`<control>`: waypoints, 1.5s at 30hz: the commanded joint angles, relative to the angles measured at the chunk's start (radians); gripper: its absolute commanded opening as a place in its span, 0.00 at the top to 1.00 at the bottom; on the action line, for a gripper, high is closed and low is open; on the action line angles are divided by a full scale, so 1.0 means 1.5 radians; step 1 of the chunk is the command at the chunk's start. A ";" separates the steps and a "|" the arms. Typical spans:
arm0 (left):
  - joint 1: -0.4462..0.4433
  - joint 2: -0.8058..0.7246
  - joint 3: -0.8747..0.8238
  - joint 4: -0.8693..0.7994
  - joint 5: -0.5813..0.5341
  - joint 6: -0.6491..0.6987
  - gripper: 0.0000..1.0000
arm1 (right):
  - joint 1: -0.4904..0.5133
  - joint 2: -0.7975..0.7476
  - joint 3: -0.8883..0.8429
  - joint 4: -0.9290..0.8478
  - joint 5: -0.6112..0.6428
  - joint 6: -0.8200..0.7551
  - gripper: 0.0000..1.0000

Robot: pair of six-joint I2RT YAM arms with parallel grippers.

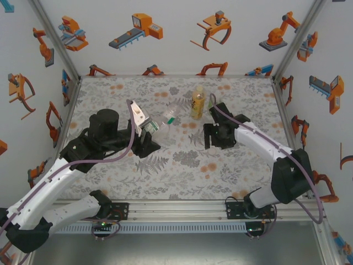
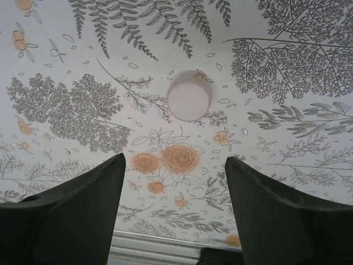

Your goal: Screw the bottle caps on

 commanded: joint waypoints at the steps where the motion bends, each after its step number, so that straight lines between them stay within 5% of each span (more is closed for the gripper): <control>1: 0.004 -0.004 -0.008 0.026 0.015 0.010 0.61 | -0.005 0.033 0.006 -0.014 0.008 0.028 0.39; 7: 0.004 -0.005 -0.012 0.026 0.015 0.009 0.61 | -0.006 0.091 0.014 0.010 -0.001 0.026 0.50; 45: 0.004 0.010 0.005 0.008 0.013 0.015 0.61 | -0.031 0.175 -0.007 0.091 0.021 0.002 0.55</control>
